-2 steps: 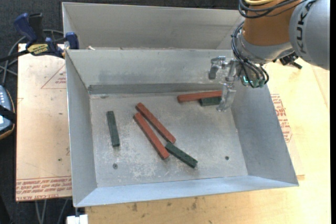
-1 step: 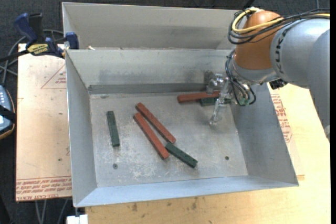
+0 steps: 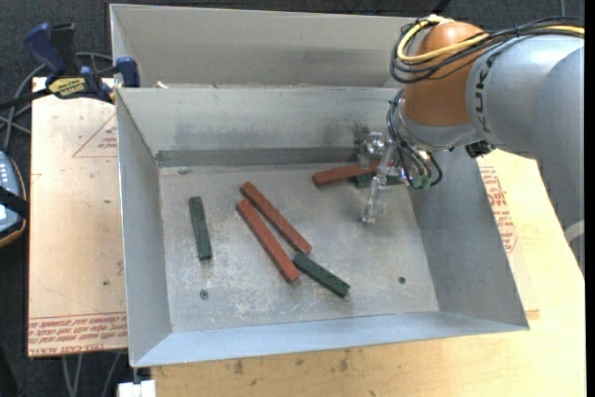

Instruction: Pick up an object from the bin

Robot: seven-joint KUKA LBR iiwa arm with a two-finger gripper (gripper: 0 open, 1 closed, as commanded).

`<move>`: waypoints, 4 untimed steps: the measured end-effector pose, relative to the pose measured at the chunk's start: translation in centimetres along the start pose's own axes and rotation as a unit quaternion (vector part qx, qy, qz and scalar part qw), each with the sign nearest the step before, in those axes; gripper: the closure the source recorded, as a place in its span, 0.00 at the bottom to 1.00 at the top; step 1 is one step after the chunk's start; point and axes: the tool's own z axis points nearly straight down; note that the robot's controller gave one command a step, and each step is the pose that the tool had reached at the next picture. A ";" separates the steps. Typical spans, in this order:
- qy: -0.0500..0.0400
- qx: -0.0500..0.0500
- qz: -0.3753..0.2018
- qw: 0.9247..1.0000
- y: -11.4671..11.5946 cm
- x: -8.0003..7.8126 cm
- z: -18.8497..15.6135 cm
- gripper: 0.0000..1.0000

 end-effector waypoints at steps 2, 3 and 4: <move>-0.004 0.000 0.000 1.000 1.6 0.1 -0.3 1.00; -0.004 -0.001 0.109 0.994 -0.4 0.6 -14.1 1.00; -0.001 0.000 0.108 0.994 -0.3 0.8 -13.6 0.00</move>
Offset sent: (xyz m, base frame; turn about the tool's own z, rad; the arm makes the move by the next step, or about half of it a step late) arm -0.0023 0.0158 -0.0009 0.0026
